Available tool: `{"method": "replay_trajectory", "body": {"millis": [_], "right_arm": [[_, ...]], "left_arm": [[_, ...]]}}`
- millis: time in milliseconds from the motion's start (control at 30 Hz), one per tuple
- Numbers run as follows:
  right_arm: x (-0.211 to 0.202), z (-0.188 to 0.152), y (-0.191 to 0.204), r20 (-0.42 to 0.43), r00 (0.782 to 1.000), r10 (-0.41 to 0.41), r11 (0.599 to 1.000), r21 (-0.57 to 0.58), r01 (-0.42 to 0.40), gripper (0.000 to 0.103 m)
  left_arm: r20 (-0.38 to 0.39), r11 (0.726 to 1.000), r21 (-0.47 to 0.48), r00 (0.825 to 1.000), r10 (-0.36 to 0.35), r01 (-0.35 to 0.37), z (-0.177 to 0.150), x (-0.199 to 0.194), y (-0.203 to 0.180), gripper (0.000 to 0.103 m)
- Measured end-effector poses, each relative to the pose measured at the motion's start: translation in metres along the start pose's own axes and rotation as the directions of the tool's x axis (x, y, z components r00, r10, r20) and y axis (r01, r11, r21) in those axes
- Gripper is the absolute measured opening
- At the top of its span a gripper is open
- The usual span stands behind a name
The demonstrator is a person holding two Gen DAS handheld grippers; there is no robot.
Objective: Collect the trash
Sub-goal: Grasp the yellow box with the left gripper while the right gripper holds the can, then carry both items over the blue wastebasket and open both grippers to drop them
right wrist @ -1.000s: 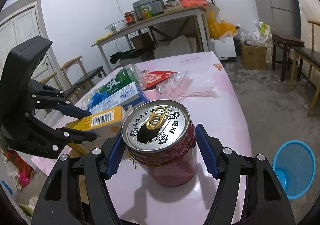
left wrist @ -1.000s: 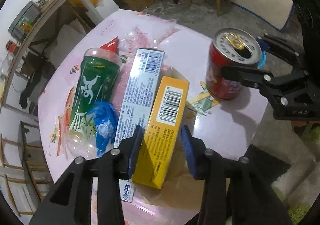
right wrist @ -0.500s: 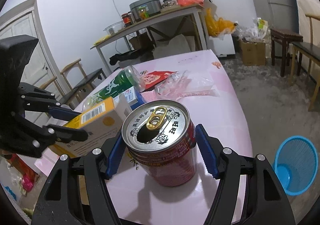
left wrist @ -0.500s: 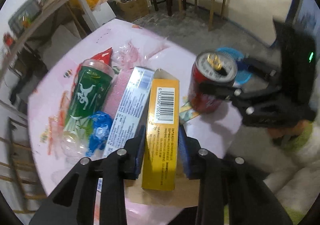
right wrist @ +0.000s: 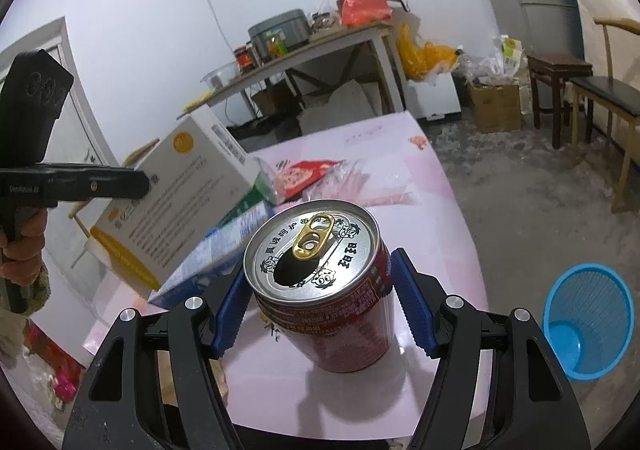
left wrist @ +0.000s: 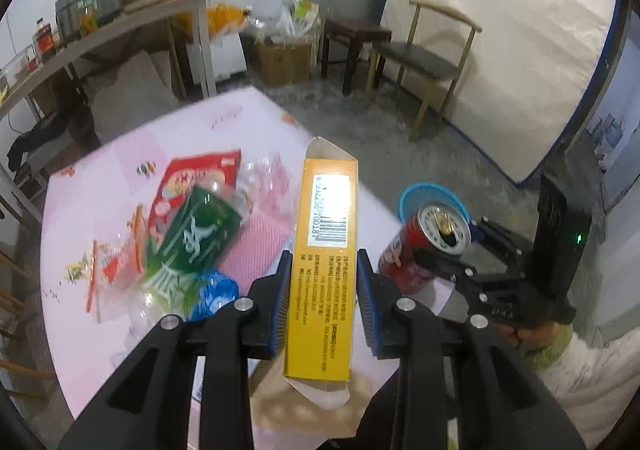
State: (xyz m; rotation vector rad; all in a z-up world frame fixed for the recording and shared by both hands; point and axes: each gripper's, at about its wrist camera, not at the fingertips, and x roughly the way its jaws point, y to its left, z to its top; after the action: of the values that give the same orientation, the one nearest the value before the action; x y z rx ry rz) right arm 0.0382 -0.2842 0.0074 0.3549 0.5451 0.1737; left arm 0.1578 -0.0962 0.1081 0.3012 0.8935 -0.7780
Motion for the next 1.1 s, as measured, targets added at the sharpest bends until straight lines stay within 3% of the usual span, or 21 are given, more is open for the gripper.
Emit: {"method": "replay_trajectory", "body": {"millis": [233,400,600,800,933,1100], "right_arm": [[-0.041,0.008,-0.026,0.086,0.995,-0.053,0.997,0.060,0.048,0.064],[-0.081,0.004,-0.064,0.129,0.979,-0.157,0.981,0.132,0.140,0.064],[-0.106,-0.009,-0.132,0.090,0.954,-0.285,0.928,0.275,0.251,0.064],[-0.090,-0.028,-0.217,-0.046,0.919,-0.393,0.835,0.401,0.377,0.064],[-0.057,-0.053,-0.280,-0.169,0.902,-0.397,0.752,0.504,0.426,0.064],[-0.031,-0.081,-0.332,-0.273,0.875,-0.401,0.659,0.577,0.482,0.064]], "left_arm": [[0.019,0.998,0.045,0.999,-0.038,0.037,0.031,0.006,-0.028,0.030],[0.005,0.992,0.100,0.997,-0.076,0.075,0.050,0.025,-0.061,0.030],[-0.096,0.978,0.142,0.985,-0.142,0.155,0.077,0.082,-0.110,0.030],[-0.251,0.960,0.091,0.938,-0.237,0.266,0.118,0.189,-0.174,0.030],[-0.360,0.957,0.075,0.903,-0.235,0.280,0.129,0.284,-0.220,0.031],[-0.469,0.964,0.027,0.855,-0.222,0.266,0.129,0.394,-0.261,0.032]]}}
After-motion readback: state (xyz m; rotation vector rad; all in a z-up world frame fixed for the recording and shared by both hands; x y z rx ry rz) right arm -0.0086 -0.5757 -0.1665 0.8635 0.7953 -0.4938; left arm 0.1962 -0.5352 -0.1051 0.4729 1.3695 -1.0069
